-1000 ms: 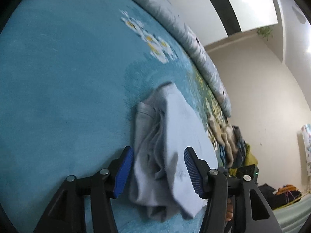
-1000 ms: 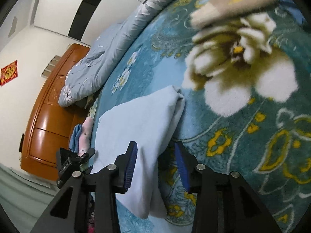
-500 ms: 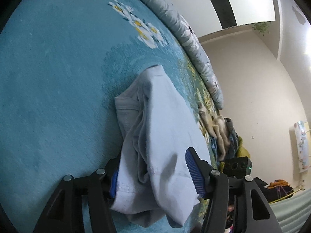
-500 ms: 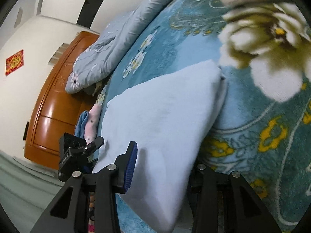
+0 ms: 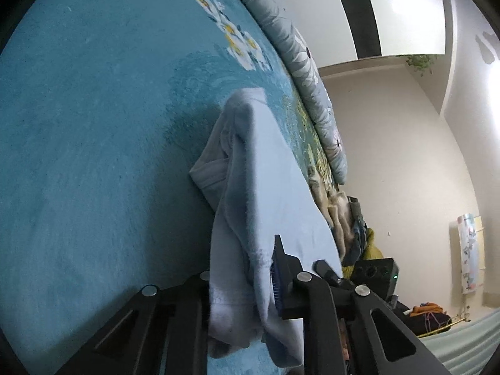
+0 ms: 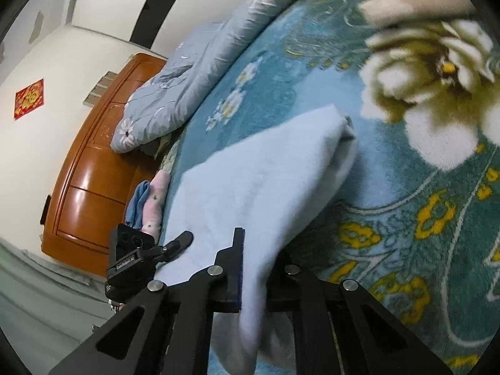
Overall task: Fold clothes
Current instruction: 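Lift the folded shirt with both grippers and carry it toward the towel stack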
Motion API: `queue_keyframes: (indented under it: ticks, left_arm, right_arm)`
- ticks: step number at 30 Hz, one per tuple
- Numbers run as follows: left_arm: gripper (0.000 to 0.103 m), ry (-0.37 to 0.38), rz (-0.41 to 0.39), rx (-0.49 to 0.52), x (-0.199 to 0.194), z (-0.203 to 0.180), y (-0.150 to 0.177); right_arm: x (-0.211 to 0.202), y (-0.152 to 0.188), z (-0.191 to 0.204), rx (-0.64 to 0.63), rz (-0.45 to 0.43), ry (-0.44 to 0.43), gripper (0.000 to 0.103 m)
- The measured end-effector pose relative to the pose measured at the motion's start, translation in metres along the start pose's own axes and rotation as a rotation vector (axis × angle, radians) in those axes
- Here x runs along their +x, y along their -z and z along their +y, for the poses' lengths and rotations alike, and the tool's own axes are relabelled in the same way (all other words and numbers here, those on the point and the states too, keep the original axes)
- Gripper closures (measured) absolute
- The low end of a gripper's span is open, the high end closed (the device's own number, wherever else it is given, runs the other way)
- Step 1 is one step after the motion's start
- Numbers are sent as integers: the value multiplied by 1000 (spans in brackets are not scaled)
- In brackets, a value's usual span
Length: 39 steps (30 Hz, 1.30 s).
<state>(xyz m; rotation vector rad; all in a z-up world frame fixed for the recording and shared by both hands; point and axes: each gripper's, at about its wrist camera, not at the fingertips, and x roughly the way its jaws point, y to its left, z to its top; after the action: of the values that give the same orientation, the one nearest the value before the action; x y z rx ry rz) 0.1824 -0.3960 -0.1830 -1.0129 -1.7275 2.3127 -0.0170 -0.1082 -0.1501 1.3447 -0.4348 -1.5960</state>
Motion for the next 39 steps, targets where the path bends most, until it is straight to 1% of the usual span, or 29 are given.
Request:
queue_keyframes:
  ticks: [4, 10, 14, 18, 23, 25, 29, 33, 39]
  left_arm:
    - [85, 9, -6, 27, -15, -12, 7]
    - [85, 39, -49, 43, -52, -27, 17]
    - [85, 54, -105, 57, -90, -38, 21]
    - [85, 57, -178, 75, -145, -42, 22]
    - [85, 9, -258, 114, -213, -45, 13]
    - [85, -9, -286, 127, -235, -46, 7]
    - [85, -33, -341, 162, -276, -42, -1]
    - [85, -46, -379, 152, -314, -23, -15]
    - [85, -56, -433, 102, -353, 10, -38]
  right_arm:
    - [-13, 3, 19, -39, -3, -7, 94]
    - [-26, 9, 57, -98, -4, -25, 94]
    - [-24, 11, 95, -153, 11, -52, 94]
    - [-12, 18, 143, -228, 34, -79, 94]
    - [19, 23, 204, -292, 76, -111, 94]
    - [31, 25, 227, -330, 88, -106, 94]
    - [62, 24, 269, -376, 139, -93, 94]
    - [92, 24, 303, -400, 176, -92, 94]
    - [150, 26, 342, -415, 249, -91, 94]
